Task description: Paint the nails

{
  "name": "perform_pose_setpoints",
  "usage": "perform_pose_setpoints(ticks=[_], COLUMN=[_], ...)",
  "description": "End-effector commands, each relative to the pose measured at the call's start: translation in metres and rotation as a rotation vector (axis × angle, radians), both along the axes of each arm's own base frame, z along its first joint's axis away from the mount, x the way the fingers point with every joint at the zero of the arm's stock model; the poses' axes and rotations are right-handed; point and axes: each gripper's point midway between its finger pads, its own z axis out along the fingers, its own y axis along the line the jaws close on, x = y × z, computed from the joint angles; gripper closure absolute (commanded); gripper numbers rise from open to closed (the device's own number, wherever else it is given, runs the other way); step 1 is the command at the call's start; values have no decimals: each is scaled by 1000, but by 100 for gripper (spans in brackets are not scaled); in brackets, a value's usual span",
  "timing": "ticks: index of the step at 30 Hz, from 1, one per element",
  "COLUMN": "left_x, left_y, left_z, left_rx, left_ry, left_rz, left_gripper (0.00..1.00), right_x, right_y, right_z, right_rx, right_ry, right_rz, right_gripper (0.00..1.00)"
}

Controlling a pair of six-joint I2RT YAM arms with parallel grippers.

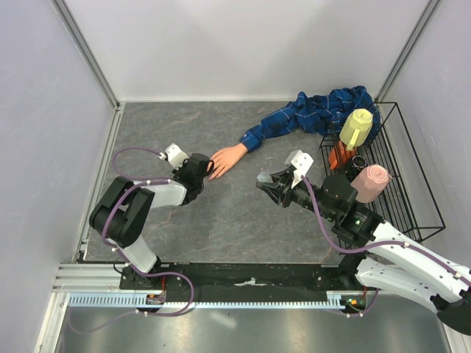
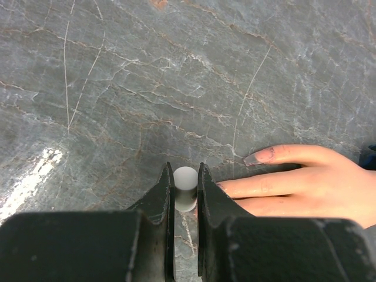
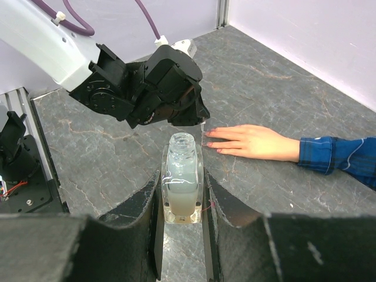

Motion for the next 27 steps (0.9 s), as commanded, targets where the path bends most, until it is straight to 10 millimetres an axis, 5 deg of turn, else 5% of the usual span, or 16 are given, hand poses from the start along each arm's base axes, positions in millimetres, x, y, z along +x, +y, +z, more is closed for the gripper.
perform_pose_setpoints(ticks=[1,27], left_x=[11,12], left_y=[0,-12], left_z=[23,20], left_rx=[-32,-58], left_ry=[-91,-87], left_rz=[23,-22], left_gripper=[98,98], right_x=[-1,0], right_y=[3,5], right_z=[12,12], right_rx=[43,43], right_ry=[-30,-25], right_rz=[14,22], right_gripper=[100,100])
